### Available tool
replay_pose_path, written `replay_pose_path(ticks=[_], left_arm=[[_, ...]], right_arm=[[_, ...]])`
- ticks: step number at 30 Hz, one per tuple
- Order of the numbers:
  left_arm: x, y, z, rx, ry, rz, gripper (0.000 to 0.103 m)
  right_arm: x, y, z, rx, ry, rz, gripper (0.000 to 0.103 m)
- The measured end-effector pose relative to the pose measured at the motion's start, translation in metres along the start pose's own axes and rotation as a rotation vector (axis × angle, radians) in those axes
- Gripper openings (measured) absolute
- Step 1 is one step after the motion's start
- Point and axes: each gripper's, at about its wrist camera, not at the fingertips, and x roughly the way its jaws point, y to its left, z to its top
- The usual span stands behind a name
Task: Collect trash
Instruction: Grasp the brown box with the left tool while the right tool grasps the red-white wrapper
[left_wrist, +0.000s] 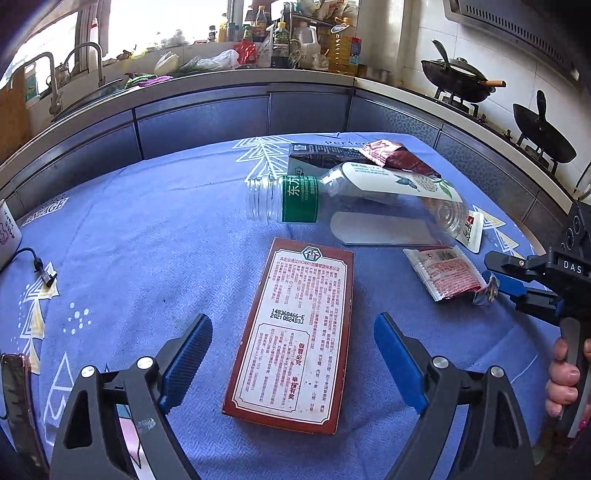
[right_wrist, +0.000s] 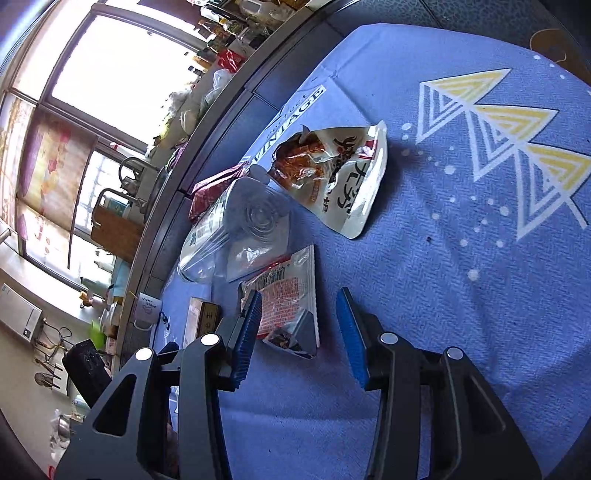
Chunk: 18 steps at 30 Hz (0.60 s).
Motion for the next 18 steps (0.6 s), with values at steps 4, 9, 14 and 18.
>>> replay_pose_path(ticks=[4, 9, 14, 18], left_arm=[[0.008, 0.002, -0.001, 0.003, 0.006, 0.008, 0.085], [0.013, 0.01, -0.009, -0.006, 0.027, -0.015, 0.063], [0.003, 0.014, -0.018, 0.014, 0.035, -0.016, 0.059], [-0.006, 0.02, -0.027, 0.0, 0.045, -0.032, 0.059]], right_arm=[[0.014, 0.014, -0.006, -0.044, 0.025, -0.011, 0.034], [0.033, 0.032, -0.032, -0.106, 0.092, -0.001, 0.014], [0.026, 0.043, -0.074, -0.128, 0.179, 0.068, 0.014], [0.012, 0.04, -0.1, -0.134, 0.202, 0.062, 0.013]])
